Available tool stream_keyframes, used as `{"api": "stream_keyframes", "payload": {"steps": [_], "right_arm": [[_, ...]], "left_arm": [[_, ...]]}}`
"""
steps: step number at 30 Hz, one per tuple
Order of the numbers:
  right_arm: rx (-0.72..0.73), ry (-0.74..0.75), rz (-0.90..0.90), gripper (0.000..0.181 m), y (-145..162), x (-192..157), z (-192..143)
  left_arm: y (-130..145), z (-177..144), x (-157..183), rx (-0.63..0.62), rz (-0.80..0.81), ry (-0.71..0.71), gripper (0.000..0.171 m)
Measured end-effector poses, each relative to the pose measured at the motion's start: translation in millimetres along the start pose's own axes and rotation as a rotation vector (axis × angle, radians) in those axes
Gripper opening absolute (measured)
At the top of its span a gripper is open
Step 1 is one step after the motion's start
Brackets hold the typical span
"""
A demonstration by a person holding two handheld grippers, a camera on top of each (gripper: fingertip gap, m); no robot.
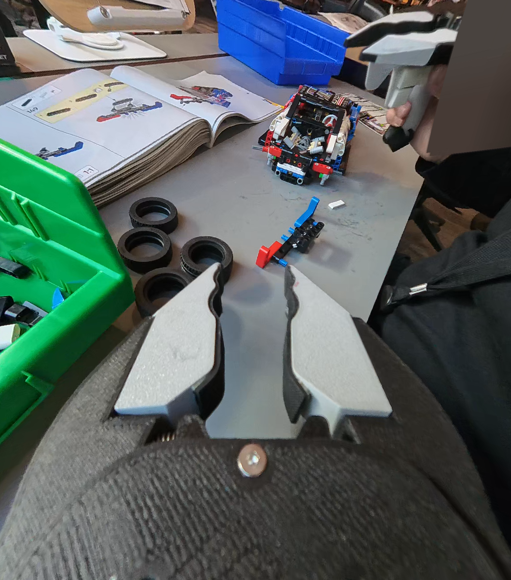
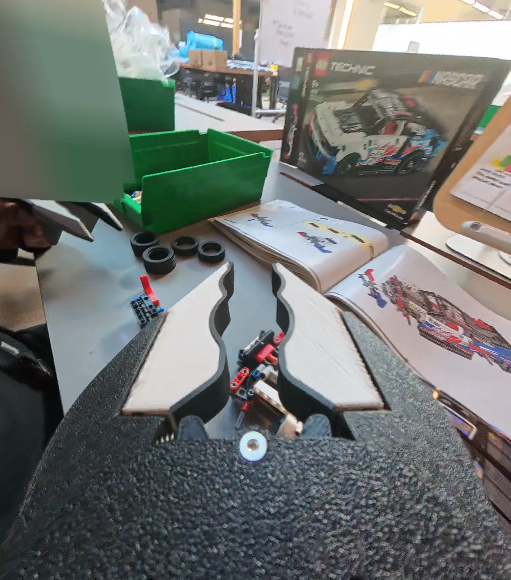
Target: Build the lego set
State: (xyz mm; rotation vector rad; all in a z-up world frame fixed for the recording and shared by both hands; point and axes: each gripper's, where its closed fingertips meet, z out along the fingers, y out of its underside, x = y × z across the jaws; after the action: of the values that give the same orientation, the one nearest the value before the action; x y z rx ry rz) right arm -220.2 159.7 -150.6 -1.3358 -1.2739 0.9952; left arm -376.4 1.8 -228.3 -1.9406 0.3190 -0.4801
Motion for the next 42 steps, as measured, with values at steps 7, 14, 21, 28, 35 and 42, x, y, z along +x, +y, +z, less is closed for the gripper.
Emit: {"api": "stream_keyframes", "payload": {"steps": [7,14,21,28,35,42], "right_arm": [[0.06,0.006,0.148,0.03,16.4,14.3,-18.6],[0.048,0.08,0.082,0.03,35.2,14.0,-25.7],[-0.005,0.201,-0.07,0.026,50.6,12.5,-27.1],[-0.034,0.245,-0.115,0.028,54.7,14.3,-23.9],[-0.042,0.306,-0.069,0.047,56.9,27.8,-26.0],[-0.082,0.333,-0.046,0.048,62.6,34.7,-23.4]], "left_arm": [[0.9,2.7,2.6,-0.013,0.003,0.026,0.036],[-8.6,-6.1,-5.3,0.055,0.03,-0.058,0.034],[-66.3,-81.3,-83.2,0.116,0.011,-0.38,0.062],[-129.4,-100.5,-182.5,-0.157,0.112,-0.505,0.037],[-117.0,-58.4,-266.7,-0.394,0.04,-0.449,0.021],[-78.9,-49.2,-290.1,-0.582,0.051,-0.464,0.008]]}}
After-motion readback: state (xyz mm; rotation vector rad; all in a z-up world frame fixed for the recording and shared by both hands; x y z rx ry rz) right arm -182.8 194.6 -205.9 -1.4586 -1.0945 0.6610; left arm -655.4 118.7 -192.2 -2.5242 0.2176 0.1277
